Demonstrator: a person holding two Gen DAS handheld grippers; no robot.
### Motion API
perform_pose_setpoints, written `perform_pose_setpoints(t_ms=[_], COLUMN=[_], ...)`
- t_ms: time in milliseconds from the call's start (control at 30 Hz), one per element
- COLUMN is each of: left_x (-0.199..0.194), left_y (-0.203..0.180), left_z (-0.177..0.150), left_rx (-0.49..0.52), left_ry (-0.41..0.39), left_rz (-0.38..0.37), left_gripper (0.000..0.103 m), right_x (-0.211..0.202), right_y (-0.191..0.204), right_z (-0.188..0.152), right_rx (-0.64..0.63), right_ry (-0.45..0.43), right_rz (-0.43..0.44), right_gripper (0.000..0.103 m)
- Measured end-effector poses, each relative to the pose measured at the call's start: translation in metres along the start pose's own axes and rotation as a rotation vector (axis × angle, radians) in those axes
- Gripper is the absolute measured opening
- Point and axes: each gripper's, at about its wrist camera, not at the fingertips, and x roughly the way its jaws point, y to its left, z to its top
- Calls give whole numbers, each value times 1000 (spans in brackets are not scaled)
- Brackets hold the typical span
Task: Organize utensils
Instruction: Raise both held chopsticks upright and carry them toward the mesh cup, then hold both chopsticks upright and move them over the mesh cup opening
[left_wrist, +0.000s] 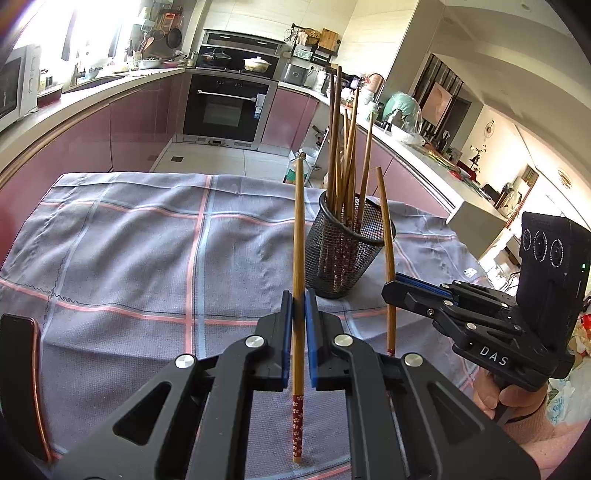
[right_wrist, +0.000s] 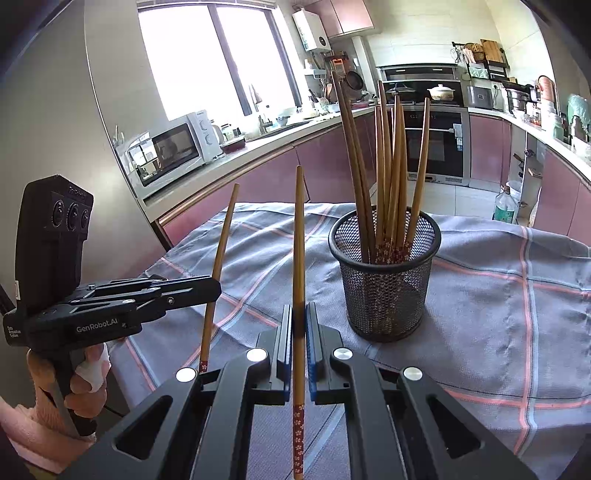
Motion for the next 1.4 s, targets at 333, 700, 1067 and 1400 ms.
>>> perform_pose_setpoints(t_ms=[333,700,1067,1400], left_x=[-12,-22,-27,-31], left_y=[-3,-7,-12,-15], left_z=[6,8,13,19], left_rx=[6,12,22,31], left_ry=[-25,-43,-58,-71], left_rz=[-18,-36,-50,-55], left_gripper=[8,8,8,8], right_x=[-10,-17,-21,-24], right_y=[-3,-5,-6,-8], right_z=[2,8,13,16], right_rx=[9,13,17,15], right_ry=[-29,-54,-74,-90], right_rz=[9,19,21,16], right_gripper=[5,5,5,5])
